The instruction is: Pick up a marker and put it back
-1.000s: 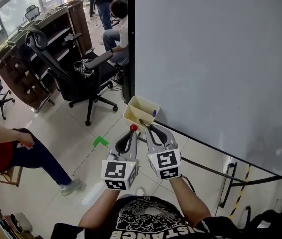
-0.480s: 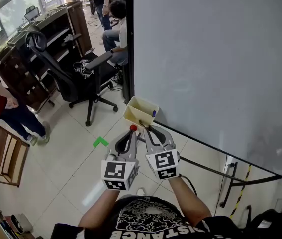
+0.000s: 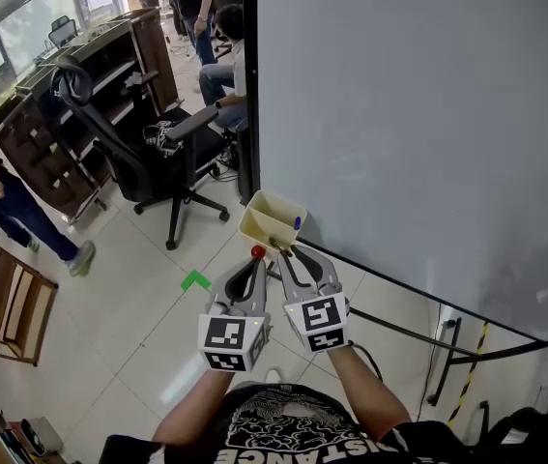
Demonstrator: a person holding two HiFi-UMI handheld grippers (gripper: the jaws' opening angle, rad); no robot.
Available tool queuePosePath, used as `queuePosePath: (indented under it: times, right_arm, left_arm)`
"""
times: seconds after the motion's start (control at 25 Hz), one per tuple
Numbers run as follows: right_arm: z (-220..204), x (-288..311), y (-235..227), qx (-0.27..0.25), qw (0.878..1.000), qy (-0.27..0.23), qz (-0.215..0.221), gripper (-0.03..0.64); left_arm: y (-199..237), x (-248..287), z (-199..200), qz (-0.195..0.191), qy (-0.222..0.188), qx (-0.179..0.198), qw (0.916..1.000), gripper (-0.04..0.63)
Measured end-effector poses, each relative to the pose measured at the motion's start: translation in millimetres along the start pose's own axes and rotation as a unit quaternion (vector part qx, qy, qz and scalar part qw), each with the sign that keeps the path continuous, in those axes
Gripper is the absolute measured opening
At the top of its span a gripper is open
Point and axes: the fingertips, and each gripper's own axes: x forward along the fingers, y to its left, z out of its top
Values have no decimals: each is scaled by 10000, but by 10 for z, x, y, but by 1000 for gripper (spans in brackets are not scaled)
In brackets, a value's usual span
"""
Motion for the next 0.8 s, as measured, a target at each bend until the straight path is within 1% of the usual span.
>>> queuePosePath:
  times: [0.28, 0.56, 0.8]
  right_arm:
    - [240, -235, 22, 42, 9995, -321, -47, 49]
    - [380, -631, 61, 14, 9985, -541, -69, 49]
    - [466, -988, 145, -42, 9975, -711, -11, 37]
  left_arm:
    - [-101, -110, 15, 7, -36, -9, 10000, 5]
    - [-344, -281, 2, 12, -93, -36, 9999, 5]
    - [-551, -463, 77, 67, -249, 17, 9997, 5]
